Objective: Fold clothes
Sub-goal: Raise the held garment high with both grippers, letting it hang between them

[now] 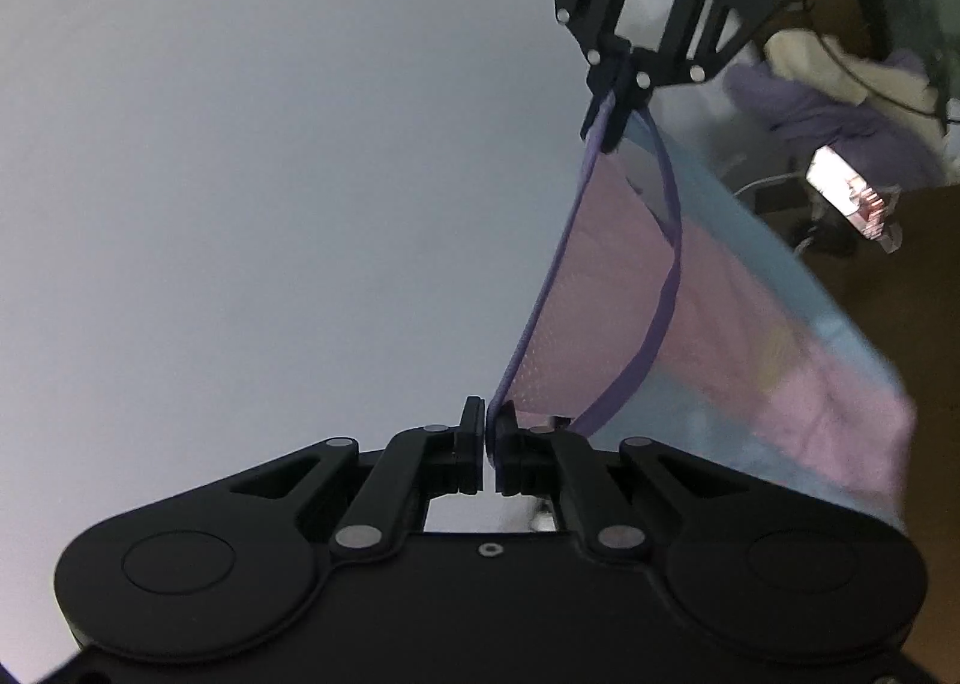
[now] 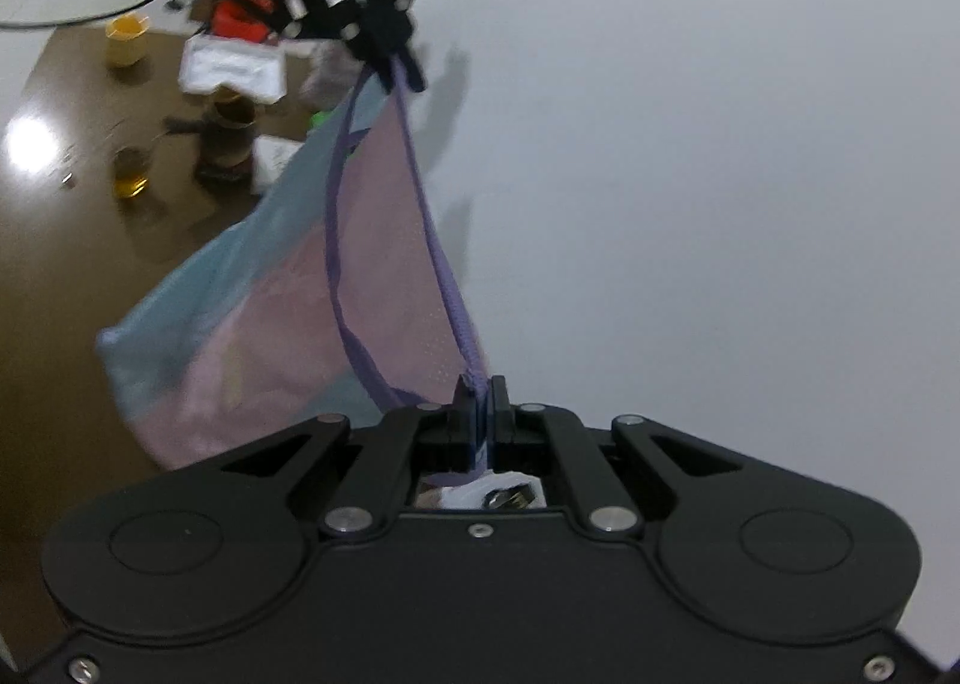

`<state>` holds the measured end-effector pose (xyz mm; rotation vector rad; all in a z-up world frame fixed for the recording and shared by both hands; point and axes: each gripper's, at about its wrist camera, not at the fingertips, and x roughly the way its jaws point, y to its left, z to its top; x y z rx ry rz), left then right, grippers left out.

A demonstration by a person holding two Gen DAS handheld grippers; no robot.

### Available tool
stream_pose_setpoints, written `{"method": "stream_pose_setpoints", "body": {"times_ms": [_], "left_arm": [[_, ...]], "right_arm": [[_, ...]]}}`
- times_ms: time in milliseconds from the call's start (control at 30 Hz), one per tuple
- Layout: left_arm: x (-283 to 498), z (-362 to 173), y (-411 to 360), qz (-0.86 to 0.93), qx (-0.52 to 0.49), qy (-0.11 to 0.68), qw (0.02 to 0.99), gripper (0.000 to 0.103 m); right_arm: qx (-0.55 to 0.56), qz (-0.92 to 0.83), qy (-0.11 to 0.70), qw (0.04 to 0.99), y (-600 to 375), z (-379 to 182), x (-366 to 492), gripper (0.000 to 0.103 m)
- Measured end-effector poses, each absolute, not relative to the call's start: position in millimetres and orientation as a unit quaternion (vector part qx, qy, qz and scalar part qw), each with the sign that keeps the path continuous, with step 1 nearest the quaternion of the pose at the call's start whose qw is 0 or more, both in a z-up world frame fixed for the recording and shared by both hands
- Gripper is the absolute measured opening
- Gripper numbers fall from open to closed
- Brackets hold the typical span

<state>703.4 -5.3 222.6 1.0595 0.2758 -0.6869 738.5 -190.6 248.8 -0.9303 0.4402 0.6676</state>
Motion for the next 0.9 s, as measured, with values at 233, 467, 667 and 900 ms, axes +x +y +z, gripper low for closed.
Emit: {"method": "stream_pose_setpoints", "body": {"times_ms": [233,467,667,900], "left_arm": [[739.0,237.7,-11.3,-0.273,0.518,0.084,0.806,0.004],[705.7,255.9,-14.4,-0.254,0.532,0.017,0.808,0.004],[640.7,233.5,-3.4,-0.273,0.550,-0.024,0.789,0.005],[562.4,81.7,5.5,-0.374,0.485,0.060,0.788,0.005]], "right_arm": [[-0.418,0.277,0.157,0.851,-197.3,256.8,797.6,0.003],[-0.416,0.259,0.113,0.864,-209.3,285.7,795.4,0.003],[-0.433,0.268,0.104,0.854,-206.6,284.4,739.5,0.003],[-0.409,0.342,0.176,0.827,-188.9,173.0,661.4,0.003]]}}
